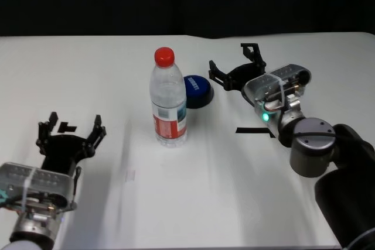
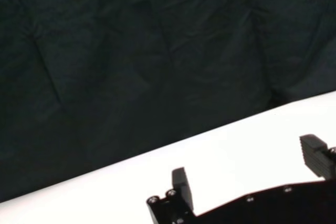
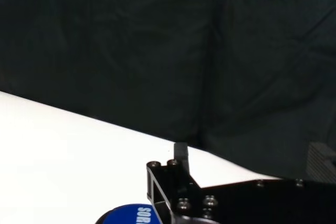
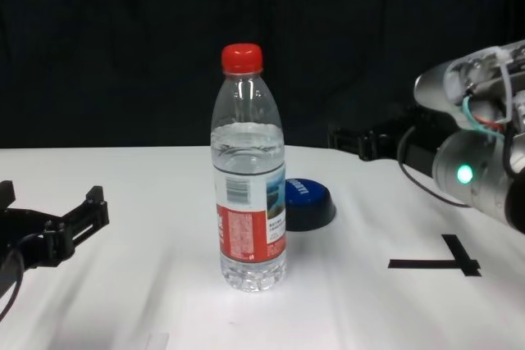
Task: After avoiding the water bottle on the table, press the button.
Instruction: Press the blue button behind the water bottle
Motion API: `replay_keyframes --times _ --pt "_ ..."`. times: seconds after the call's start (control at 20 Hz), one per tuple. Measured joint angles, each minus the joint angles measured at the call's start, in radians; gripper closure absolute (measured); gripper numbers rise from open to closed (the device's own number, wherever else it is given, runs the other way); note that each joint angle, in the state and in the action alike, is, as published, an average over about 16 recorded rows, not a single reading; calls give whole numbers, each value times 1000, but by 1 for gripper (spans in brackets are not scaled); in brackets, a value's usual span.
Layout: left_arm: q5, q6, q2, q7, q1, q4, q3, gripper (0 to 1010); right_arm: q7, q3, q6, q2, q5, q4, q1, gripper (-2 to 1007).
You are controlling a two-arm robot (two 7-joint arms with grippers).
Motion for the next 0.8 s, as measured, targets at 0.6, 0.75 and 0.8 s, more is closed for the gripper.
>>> replay_keyframes --times 0.6,0.75,0.8 --pt "0 0 0 0 0 0 0 7 -11 -8 4 -24 -10 74 46 3" --pt "0 0 0 0 0 0 0 7 -13 -10 4 -30 -14 95 60 3" --pt "0 0 0 0 0 0 0 7 -13 -11 4 -32 -15 102 65 2"
